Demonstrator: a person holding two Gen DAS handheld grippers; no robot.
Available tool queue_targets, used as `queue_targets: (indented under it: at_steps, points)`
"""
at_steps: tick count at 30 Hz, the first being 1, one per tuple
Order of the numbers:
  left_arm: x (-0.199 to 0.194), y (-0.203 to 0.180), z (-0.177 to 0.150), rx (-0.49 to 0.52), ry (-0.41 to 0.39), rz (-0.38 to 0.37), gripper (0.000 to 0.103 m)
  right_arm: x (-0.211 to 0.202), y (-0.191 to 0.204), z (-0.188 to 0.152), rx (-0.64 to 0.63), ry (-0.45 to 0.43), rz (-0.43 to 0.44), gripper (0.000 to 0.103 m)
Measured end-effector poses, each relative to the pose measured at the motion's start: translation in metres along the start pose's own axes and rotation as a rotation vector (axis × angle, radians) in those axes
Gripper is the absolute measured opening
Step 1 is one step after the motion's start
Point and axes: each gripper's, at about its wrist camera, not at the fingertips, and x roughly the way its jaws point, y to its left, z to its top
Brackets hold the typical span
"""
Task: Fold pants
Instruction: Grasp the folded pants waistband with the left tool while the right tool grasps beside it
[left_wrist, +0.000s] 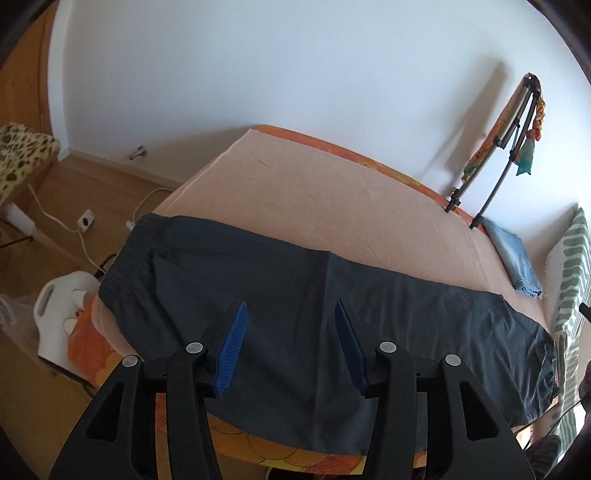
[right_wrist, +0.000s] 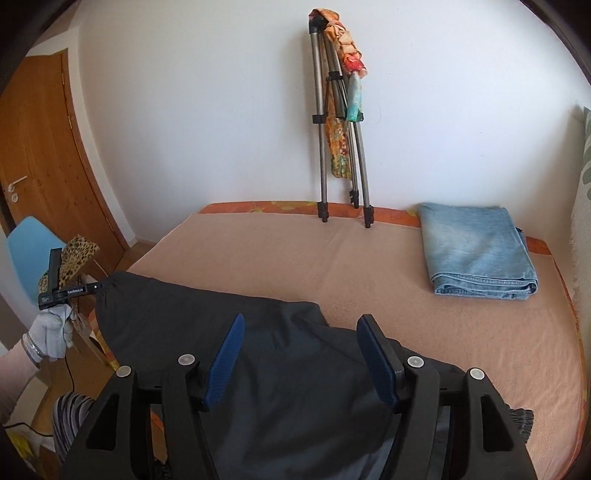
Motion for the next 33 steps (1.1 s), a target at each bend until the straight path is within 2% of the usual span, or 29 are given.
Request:
queue_targets:
  at_steps: [6,11,15,27,30,33]
  points:
    - [-0.006,0.076,-0.012,-0.151,-0.023,0.024,0.049,0.054,0.078,0.014,-0.098,0.065,0.08,0.073]
    - [0.009,0.107,-0.022,-0.23,-0.016,0.007,0.049,0.098,0.144,0.028,-0.172,0.122,0.16,0.073]
    - [0.019,0.128,-0.026,-0.293,-0.009,-0.039,0.049,0.138,0.197,0.038,-0.216,0.17,0.231,0.073]
    - [0.039,0.151,-0.02,-0.35,-0.034,-0.083,0.049,0.275,0.377,0.072,-0.292,0.4,0.497,0.072]
    - [0.039,0.151,-0.021,-0.356,-0.067,-0.079,0.048,0.306,0.421,0.077,-0.291,0.471,0.527,0.072]
    - [0.039,0.15,-0.023,-0.355,-0.099,-0.068,0.037,0.337,0.464,0.075,-0.327,0.552,0.503,0.072]
